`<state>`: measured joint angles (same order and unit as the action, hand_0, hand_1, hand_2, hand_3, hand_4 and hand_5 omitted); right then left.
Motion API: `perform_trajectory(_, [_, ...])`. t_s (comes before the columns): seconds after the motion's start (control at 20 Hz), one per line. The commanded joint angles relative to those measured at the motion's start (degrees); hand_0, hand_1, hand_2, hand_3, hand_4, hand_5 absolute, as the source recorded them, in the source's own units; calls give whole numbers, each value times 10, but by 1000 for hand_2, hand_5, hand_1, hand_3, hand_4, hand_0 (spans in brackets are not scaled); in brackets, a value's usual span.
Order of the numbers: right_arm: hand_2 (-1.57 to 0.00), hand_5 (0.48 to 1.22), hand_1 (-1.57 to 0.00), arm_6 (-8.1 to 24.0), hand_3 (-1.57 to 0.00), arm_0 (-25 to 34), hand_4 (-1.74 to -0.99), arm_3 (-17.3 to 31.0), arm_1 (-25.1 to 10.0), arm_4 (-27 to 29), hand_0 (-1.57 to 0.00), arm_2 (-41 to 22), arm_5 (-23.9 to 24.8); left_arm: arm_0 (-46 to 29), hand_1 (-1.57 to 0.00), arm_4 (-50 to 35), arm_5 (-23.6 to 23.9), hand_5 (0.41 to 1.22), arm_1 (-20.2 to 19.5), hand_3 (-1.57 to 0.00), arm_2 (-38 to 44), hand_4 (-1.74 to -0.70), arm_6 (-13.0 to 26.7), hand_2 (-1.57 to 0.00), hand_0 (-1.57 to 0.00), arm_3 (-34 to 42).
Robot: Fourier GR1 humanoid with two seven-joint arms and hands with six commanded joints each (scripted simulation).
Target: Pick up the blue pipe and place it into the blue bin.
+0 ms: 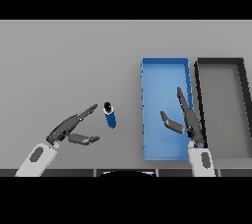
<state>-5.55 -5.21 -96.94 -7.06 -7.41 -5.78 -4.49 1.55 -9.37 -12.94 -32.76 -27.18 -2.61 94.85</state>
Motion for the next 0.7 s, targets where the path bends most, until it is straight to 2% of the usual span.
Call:
perform_trajectory(0.0, [1,617,1,6,1,2,-1263,-7,5,-3,1,-4,3,12,1,5,1,447,14,1,-8,-1109,5,1,1,-8])
perform_trajectory(0.1, [1,617,1,5,1,-1,-1270,-6,5,1,1,-1,3,20,1,9,-7,446,26,1,-16,-1117,-4,1,1,-20])
perform_trajectory(0.3, [1,613,1,8,1,-4,-1276,-8,2,3,1,5,5,49,1,28,1,447,73,1,-32,-1113,9,1,1,-63])
perform_trajectory(0.45, [1,605,1,3,1,-13,-1274,-12,0,7,1,6,0,77,1,19,-11,448,112,1,-38,-1117,15,1,1,-102])
perform_trajectory(0.65, [1,598,1,-2,1,-19,-1267,-15,-2,5,1,5,-1,106,1,57,8,445,144,1,-48,-1075,-16,1,1,-147])
